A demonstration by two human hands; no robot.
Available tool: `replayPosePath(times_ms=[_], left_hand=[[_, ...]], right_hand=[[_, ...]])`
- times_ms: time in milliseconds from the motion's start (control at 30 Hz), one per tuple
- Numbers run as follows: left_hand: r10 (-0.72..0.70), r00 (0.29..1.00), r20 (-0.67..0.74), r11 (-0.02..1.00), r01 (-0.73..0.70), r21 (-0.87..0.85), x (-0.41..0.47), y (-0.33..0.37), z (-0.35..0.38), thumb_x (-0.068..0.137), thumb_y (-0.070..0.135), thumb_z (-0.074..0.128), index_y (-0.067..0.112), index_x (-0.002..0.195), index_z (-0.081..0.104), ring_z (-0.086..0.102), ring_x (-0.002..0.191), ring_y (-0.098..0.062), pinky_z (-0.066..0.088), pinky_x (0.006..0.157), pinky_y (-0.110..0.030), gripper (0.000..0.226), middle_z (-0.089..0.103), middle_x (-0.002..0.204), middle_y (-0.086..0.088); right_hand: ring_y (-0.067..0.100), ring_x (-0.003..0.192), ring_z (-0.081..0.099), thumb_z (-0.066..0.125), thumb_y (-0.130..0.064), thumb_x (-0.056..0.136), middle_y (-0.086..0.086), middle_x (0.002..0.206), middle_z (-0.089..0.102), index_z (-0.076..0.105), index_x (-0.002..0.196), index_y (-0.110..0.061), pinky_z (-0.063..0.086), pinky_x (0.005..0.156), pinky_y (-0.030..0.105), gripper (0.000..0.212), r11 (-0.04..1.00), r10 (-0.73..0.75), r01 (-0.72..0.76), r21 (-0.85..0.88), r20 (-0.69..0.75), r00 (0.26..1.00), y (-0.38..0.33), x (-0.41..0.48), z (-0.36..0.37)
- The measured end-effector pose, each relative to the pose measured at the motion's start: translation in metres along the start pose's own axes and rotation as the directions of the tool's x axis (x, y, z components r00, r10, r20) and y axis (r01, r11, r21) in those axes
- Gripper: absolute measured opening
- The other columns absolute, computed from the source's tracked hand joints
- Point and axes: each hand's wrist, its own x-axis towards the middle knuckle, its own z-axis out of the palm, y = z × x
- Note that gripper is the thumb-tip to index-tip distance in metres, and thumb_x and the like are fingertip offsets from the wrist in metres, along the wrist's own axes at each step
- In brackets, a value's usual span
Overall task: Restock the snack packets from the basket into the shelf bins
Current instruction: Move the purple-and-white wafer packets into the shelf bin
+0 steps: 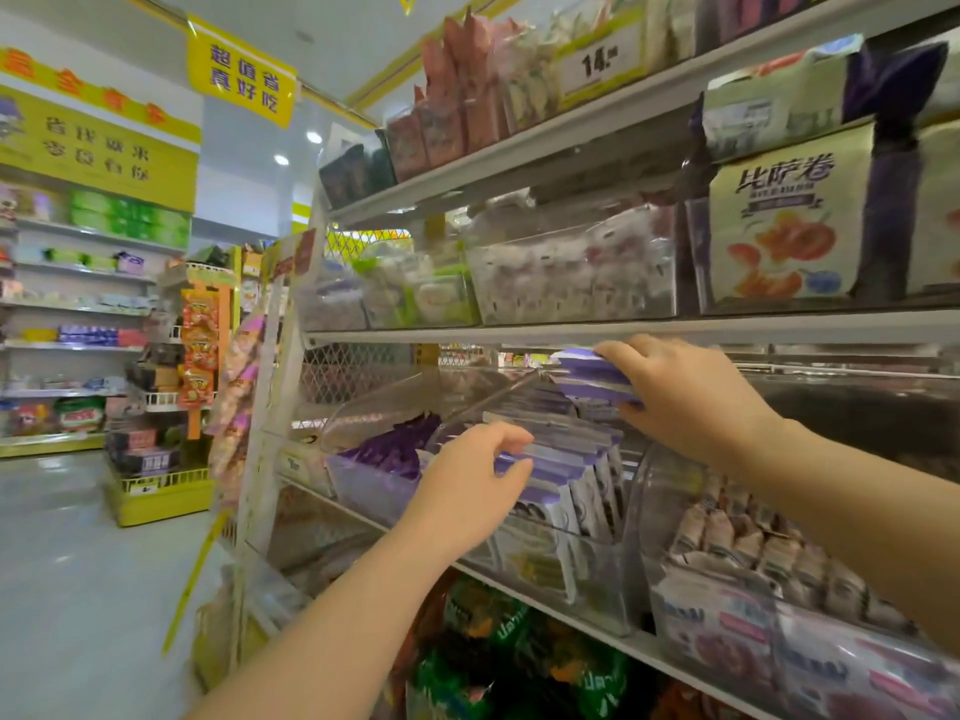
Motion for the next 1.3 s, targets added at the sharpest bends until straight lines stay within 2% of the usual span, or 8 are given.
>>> replayPosePath(times_ms=[100, 267, 367, 633, 733, 967, 1100, 1300], left_hand=[[0.003, 1.0, 0.017, 1.0, -0.003, 0.013, 0.002, -0.009, 0.002, 0.095, 0.029, 0.055, 0.031, 0.122, 0.058, 0.052, 0.108, 0.005, 0.039, 0.092, -0.015, 0.028, 0.058, 0.114, 0.022], [0.052, 0.999, 0.01, 0.998, -0.052, 0.031, 0.0, -0.021, 0.005, 0.096, 0.034, 0.053, 0.034, 0.119, 0.06, 0.048, 0.096, 0.016, 0.035, 0.078, -0.001, 0.024, 0.053, 0.103, 0.03], [0.088, 0.996, -0.002, 0.996, -0.087, 0.028, 0.0, -0.024, 0.006, 0.095, 0.036, 0.051, 0.032, 0.115, 0.062, 0.05, 0.099, 0.011, 0.041, 0.091, -0.017, 0.023, 0.052, 0.101, 0.029], [0.088, 0.996, 0.001, 0.996, -0.088, 0.008, -0.001, -0.028, 0.008, 0.097, 0.039, 0.049, 0.032, 0.115, 0.062, 0.052, 0.106, -0.001, 0.042, 0.1, -0.037, 0.023, 0.058, 0.11, 0.021], [0.091, 0.996, 0.001, 0.996, -0.091, 0.024, -0.005, -0.026, 0.006, 0.097, 0.038, 0.048, 0.032, 0.115, 0.061, 0.051, 0.109, -0.003, 0.04, 0.101, -0.038, 0.023, 0.057, 0.112, 0.019], [0.066, 0.988, -0.138, 0.998, -0.062, 0.031, -0.035, -0.032, -0.007, 0.097, 0.034, 0.049, 0.038, 0.109, 0.059, 0.048, 0.11, -0.003, 0.04, 0.101, -0.038, 0.017, 0.052, 0.109, 0.026], [-0.026, 0.966, -0.257, 1.0, 0.026, -0.004, -0.084, -0.059, -0.013, 0.095, 0.03, 0.051, 0.043, 0.103, 0.058, 0.051, 0.103, 0.002, 0.045, 0.097, -0.042, 0.017, 0.055, 0.104, 0.028], [-0.236, 0.924, -0.301, 0.97, 0.244, -0.011, -0.188, -0.12, -0.001, 0.089, 0.013, 0.061, 0.04, 0.092, 0.059, 0.059, 0.092, -0.01, 0.048, 0.083, -0.034, 0.027, 0.063, 0.095, 0.012]], right_hand=[[0.029, 0.103, 0.06, 0.062, -0.033, 0.086, 0.003, 0.118, 0.06, 0.044, 0.132, -0.023, 0.048, 0.072, 0.036, 0.05, 0.999, 0.015, -0.013, -0.033, 0.082, 0.997, -0.003, 0.014, 0.019], [0.03, 0.101, 0.06, 0.068, -0.032, 0.08, 0.008, 0.115, 0.065, 0.055, 0.121, -0.021, 0.046, 0.071, 0.032, 0.044, 0.948, 0.182, -0.241, 0.207, 0.266, 0.947, 0.009, 0.036, 0.051], [0.029, 0.106, 0.058, 0.071, -0.037, 0.081, 0.011, 0.123, 0.061, 0.055, 0.125, -0.014, 0.041, 0.077, 0.028, 0.053, 0.916, 0.175, -0.302, 0.264, 0.416, 0.892, 0.017, 0.051, 0.067], [0.022, 0.139, 0.035, 0.026, -0.047, 0.102, 0.006, 0.153, 0.034, 0.033, 0.148, -0.015, 0.023, 0.115, 0.032, 0.056, 0.954, 0.019, -0.247, 0.168, 0.792, 0.61, 0.01, 0.071, 0.09], [0.022, 0.134, 0.04, 0.032, -0.047, 0.101, 0.004, 0.15, 0.04, 0.039, 0.145, -0.02, 0.026, 0.114, 0.036, 0.052, 0.936, -0.007, -0.252, 0.245, 0.731, 0.682, 0.011, 0.069, 0.086], [0.015, 0.087, 0.061, 0.055, -0.044, 0.091, -0.004, 0.1, 0.07, 0.066, 0.107, -0.028, 0.051, 0.078, 0.035, 0.025, 0.909, -0.04, -0.066, 0.411, 0.244, 0.969, -0.039, 0.054, 0.029], [0.015, 0.088, 0.065, 0.056, -0.038, 0.091, -0.008, 0.095, 0.071, 0.068, 0.106, -0.028, 0.053, 0.077, 0.037, 0.022, 0.843, -0.228, 0.145, 0.518, 0.1, 0.968, -0.111, 0.032, -0.006], [0.019, 0.09, 0.064, 0.055, -0.037, 0.091, -0.005, 0.094, 0.07, 0.066, 0.105, -0.028, 0.053, 0.075, 0.036, 0.019, 0.73, -0.378, 0.195, 0.656, 0.149, 0.914, -0.214, -0.027, 0.022]])
